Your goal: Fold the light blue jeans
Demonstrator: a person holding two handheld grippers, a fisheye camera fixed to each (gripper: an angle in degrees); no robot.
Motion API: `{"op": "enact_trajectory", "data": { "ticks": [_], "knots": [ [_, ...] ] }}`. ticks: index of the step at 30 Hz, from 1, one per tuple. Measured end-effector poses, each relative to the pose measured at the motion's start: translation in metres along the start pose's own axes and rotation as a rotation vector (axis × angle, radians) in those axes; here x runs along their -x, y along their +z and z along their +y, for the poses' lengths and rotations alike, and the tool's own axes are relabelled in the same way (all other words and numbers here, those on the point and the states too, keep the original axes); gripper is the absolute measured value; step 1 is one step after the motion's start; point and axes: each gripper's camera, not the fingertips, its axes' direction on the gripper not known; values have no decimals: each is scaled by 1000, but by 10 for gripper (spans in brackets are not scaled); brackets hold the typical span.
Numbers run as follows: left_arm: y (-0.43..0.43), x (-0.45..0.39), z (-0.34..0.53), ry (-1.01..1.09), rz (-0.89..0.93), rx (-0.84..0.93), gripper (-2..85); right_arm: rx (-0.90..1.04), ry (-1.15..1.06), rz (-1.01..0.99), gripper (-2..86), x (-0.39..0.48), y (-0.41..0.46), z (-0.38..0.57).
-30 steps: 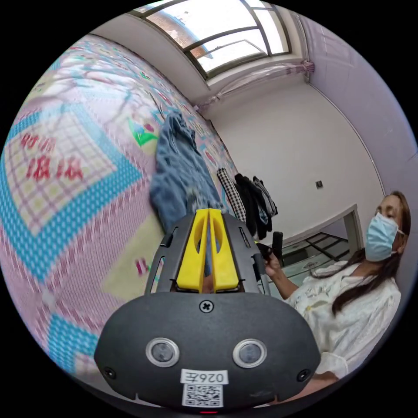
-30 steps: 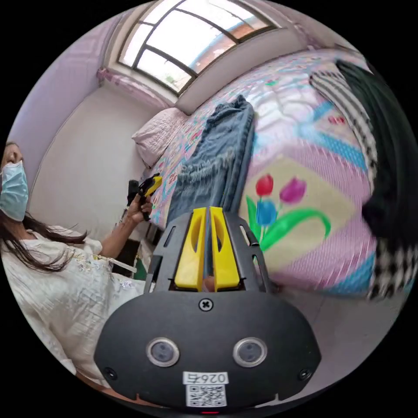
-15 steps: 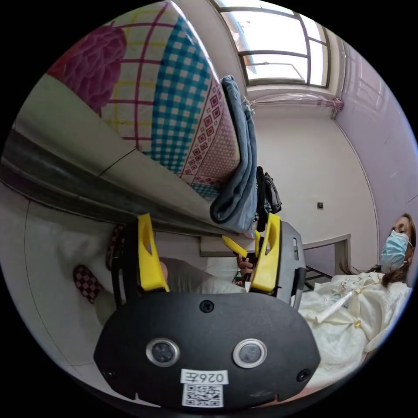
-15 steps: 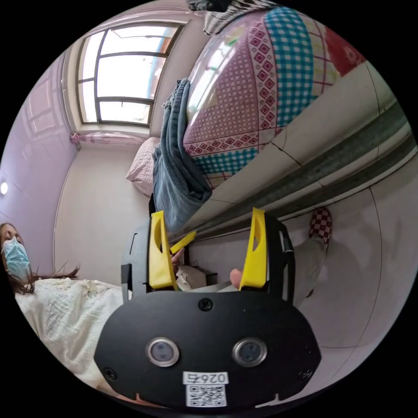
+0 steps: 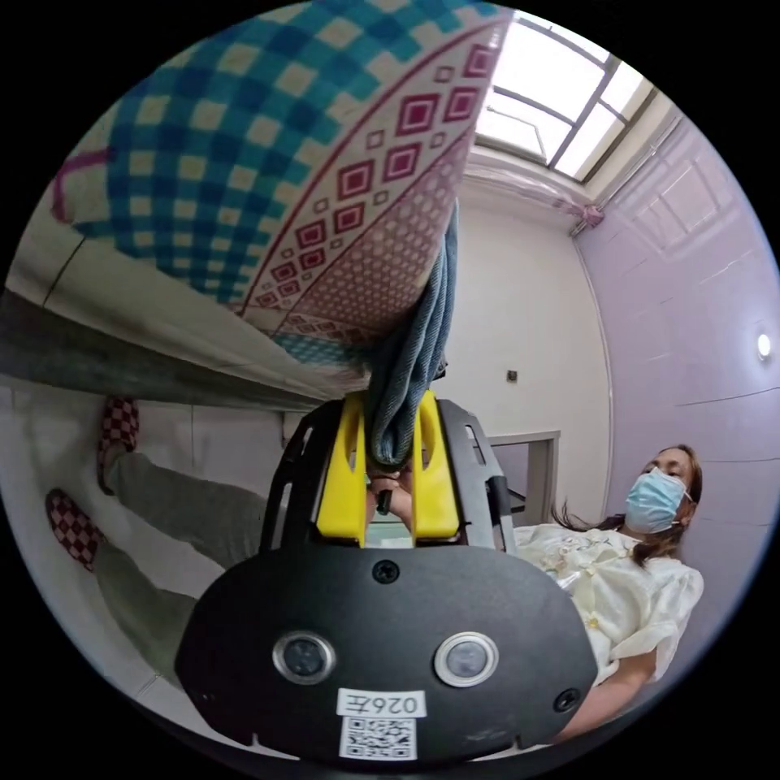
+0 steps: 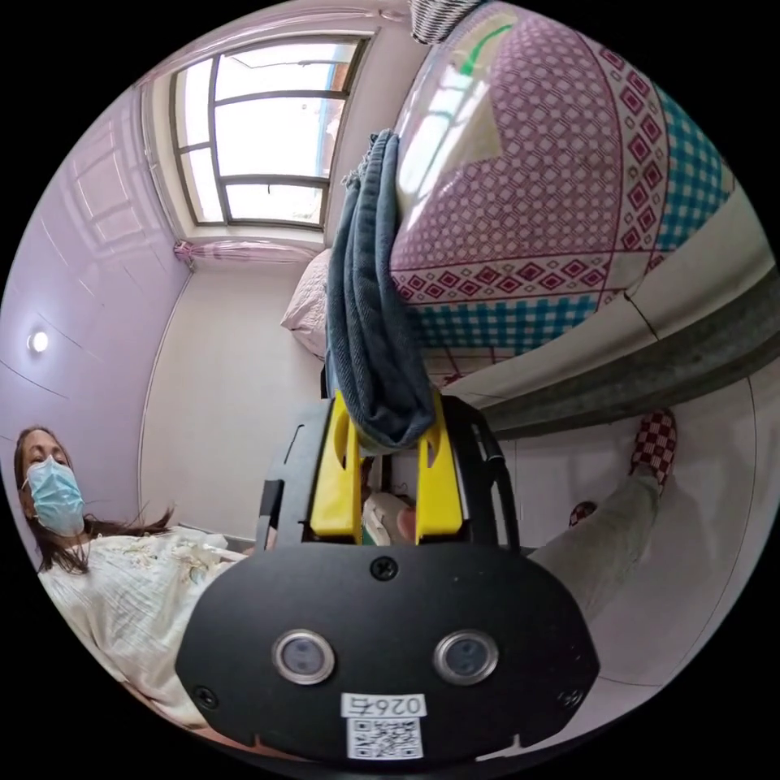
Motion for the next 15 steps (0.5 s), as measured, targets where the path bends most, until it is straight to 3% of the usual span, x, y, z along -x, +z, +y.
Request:
{"op": "enact_trajectory", "data": {
  "ticks": [9, 15],
  "knots": [
    [-51, -54, 10, 73, 31, 21, 56, 10, -84, 5, 11, 51, -42, -1],
    [-79, -111, 56, 134, -42, 177, 57, 101, -140, -19, 9, 90, -73, 31]
  ]
}}
